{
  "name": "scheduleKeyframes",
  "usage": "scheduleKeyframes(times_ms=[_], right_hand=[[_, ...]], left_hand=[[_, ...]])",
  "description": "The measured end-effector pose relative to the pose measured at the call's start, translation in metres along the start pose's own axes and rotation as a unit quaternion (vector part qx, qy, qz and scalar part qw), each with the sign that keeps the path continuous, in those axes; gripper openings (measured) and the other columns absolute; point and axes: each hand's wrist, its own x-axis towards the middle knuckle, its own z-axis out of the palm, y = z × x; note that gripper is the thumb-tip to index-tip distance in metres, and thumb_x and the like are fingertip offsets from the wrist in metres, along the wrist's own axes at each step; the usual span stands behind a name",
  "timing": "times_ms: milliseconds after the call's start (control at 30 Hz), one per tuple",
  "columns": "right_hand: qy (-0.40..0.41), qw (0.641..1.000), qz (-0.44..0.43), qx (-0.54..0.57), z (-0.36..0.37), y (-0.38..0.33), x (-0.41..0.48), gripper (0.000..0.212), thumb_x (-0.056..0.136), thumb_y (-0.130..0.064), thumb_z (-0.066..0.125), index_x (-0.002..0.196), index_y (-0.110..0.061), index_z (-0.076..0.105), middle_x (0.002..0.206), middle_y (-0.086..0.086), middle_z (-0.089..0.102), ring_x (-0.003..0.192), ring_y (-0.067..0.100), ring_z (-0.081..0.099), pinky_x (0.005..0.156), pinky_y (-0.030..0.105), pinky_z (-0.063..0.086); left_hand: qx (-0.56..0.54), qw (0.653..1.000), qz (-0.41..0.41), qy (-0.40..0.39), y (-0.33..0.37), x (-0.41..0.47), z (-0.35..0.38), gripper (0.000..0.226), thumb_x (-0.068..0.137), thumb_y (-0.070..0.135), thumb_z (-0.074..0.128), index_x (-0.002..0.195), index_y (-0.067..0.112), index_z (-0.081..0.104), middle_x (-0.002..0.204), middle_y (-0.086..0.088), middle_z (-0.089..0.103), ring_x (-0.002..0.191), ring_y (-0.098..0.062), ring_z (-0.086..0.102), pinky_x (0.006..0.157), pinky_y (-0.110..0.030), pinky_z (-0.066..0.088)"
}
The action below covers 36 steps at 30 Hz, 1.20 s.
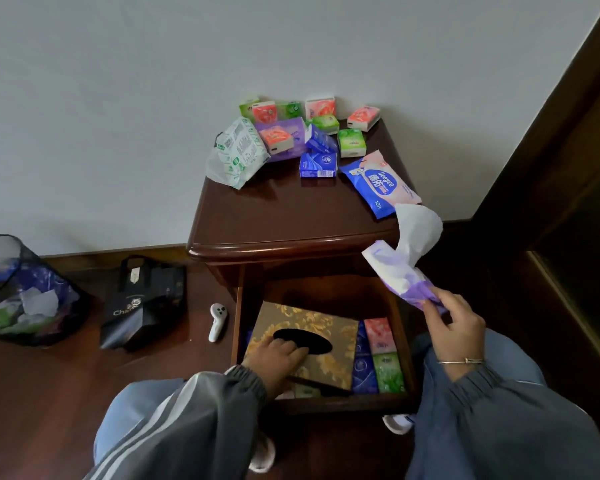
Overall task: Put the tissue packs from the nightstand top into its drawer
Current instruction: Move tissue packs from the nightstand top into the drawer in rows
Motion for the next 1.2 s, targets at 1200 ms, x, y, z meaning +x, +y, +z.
scheduleKeyframes(times_ms=[1200], right_hand=[[-0.057,0.998,-0.034,-0.019,0.007,0.005,-0.005,0.025,0.078,-0.006,0.06,0.098,0.006,0.07,0.088,0.021,0.067,0.078,0.03,0.065,0.076,0.002,0.039]], left_hand=[[-0.03,0.982,-0.108,0.153,-0.069,0.076,-0.009,0.078,0.089,-0.007,0.043,0.153,0.011,0.004,0.158,-0.013,0.017,0.145,-0.031,0.019,0.114,-0.038,0.029]])
